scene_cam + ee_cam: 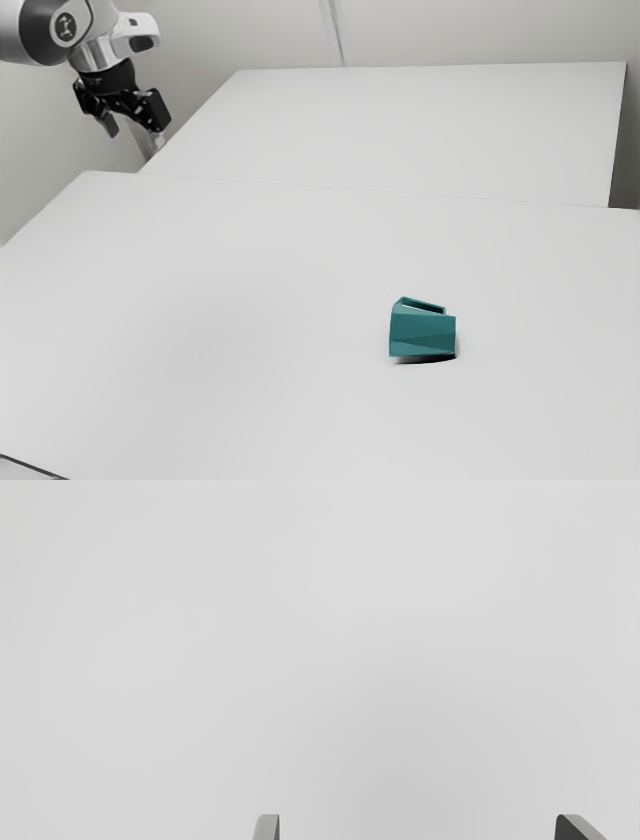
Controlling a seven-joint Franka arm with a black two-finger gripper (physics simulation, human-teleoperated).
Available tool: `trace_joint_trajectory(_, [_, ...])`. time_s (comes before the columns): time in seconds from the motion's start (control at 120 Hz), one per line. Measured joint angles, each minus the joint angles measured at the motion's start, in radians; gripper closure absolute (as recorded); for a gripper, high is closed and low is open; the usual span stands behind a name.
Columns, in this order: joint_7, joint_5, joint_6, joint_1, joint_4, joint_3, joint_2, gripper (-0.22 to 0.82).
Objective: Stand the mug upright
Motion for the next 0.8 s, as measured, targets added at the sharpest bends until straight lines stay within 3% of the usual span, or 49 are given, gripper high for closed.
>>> trace_joint_trajectory(0.367, [0.044, -0.040, 0.039, 0.002, -0.039, -0.019, 0.033, 0.00])
trace_joint_trajectory(0.542, [0.056, -0.290, 0.078, 0.006, -0.067, -0.017, 0.144, 0.00])
trace_joint_trajectory(0.8, [0.047, -0.681, 0.165, 0.007, -0.288, -0.021, 0.203, 0.00])
